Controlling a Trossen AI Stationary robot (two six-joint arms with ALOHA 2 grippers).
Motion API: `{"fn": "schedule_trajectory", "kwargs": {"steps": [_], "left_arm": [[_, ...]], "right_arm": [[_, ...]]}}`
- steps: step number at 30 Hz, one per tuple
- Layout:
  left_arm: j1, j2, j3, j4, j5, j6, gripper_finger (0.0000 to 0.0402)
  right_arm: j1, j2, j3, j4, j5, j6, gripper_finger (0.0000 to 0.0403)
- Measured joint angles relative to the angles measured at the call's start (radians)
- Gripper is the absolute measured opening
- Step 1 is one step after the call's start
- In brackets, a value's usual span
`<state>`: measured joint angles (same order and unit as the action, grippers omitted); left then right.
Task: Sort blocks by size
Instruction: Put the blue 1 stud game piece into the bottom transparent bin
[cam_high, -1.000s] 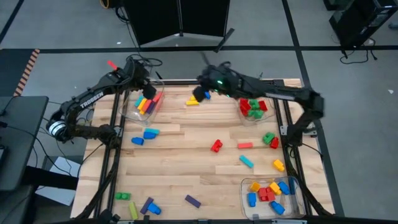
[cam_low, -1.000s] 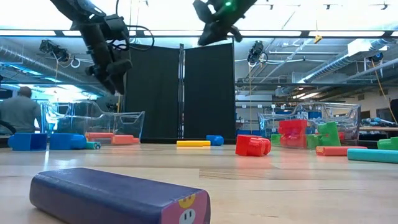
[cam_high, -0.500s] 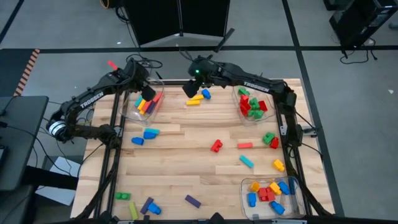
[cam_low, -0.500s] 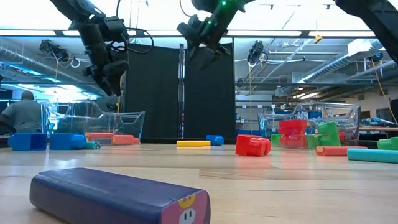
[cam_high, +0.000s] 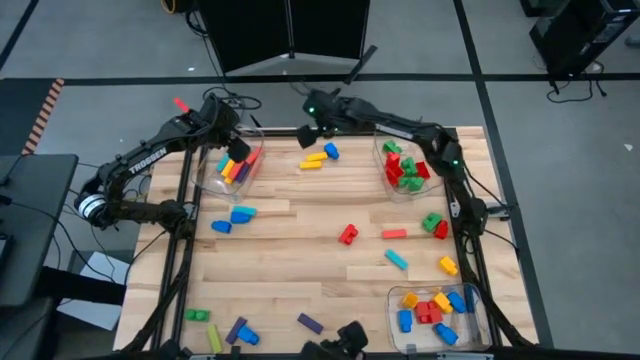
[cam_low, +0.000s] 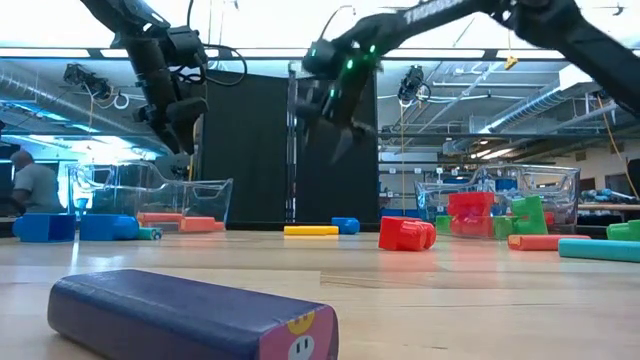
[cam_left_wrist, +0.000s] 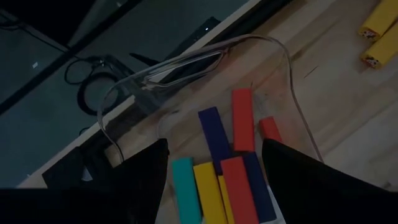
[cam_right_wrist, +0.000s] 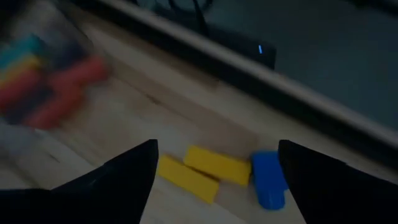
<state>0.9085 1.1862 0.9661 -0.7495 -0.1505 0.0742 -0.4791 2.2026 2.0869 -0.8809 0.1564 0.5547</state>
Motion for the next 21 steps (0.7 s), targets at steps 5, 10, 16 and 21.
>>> {"fn": "schedule_trajectory", "kwargs": {"steps": [5,10,16,21], "left_arm": [[0.000,0.000,0.000,-0.007,0.002,0.000,0.0266],[0.000,0.000,0.000,-0.007,0.002,0.000,0.0266],[0.000,0.000,0.000,-0.006,0.002,0.000,0.0266],[0.000,0.000,0.000,-0.005,0.002,0.000,0.0266]], "right_arm": [[-0.023,0.088,0.000,-0.055,-0.019,0.030,0.0331],[-0.049,0.151,0.000,-0.112,-0.020,0.101,0.0323],[-0.073,0.188,0.000,-0.132,-0.043,0.107,0.0320],[-0.087,0.194,0.000,-0.131,-0.042,0.107,0.0318]]}}
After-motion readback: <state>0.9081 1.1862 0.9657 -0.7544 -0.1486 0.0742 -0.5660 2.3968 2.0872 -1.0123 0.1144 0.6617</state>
